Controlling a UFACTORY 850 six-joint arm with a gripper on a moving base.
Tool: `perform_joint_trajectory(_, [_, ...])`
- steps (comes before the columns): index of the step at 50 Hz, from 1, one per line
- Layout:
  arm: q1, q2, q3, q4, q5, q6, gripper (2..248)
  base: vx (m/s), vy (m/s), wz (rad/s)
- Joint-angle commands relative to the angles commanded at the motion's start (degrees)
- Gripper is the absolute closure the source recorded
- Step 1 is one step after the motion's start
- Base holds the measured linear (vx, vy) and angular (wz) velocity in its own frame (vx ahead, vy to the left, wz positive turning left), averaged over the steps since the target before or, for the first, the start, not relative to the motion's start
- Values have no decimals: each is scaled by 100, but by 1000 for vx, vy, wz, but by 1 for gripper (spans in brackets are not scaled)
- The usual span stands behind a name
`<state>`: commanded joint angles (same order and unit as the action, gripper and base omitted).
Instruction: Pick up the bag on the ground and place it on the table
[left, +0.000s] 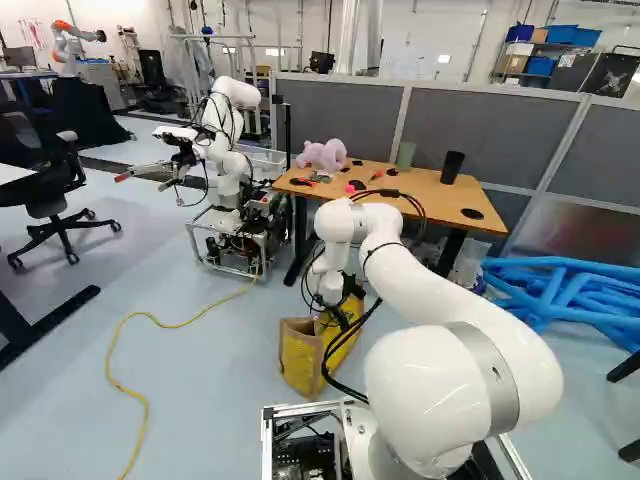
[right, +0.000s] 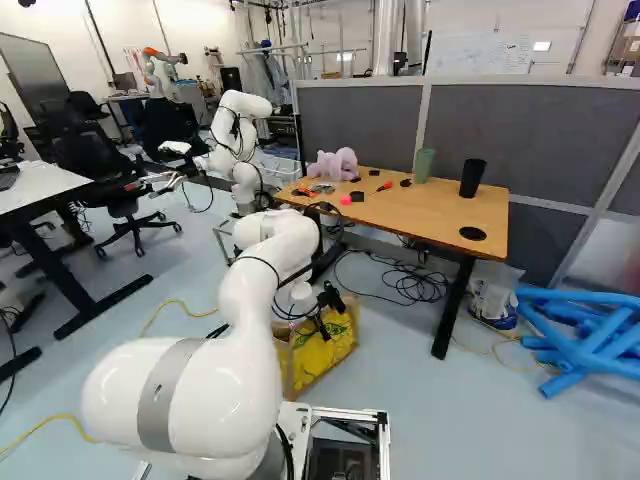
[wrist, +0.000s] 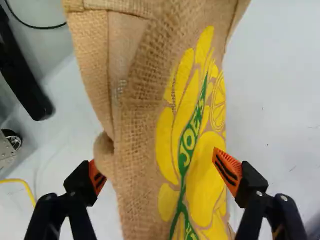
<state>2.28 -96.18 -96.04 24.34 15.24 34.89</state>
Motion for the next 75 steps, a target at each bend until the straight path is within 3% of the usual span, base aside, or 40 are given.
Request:
perform_joint_trajectory(5, [0,-77,-80,0,0,0,3,0,0,0])
perform_joint_trajectory(6, [0,-84,-88,0,0,0,24,0,0,0])
perform_joint_trajectory(10, [0,-102,-106,0,0,0,24,0,0,0])
perform_joint_trajectory(11, [0,-104,-109,0,0,0,62,0,0,0])
perform_joint_trajectory(16, [0,-111,-115,0,0,0,62,0,0,0])
perform_joint_trajectory(17, [0,-111,-116,0,0,0,100,0,0,0])
perform_joint_trajectory(21, [0,-111,-116,0,0,0,100,0,0,0])
perform_joint_trajectory(22, [0,-111,-116,0,0,0,138,0,0,0])
perform_joint_trajectory(26, [0,-111,-116,0,0,0,138,0,0,0])
perform_joint_trajectory(27, [0,-111,-116,0,0,0,176,0,0,0])
perform_joint_trajectory(32, [0,-111,-116,0,0,0,176,0,0,0])
perform_joint_trajectory(33, [0,-111,-116,0,0,0,210,0,0,0])
perform_joint_trajectory(48, [0,-87,-91,0,0,0,218,0,0,0])
perform_joint_trajectory(75, [0,476,485,0,0,0,218,0,0,0])
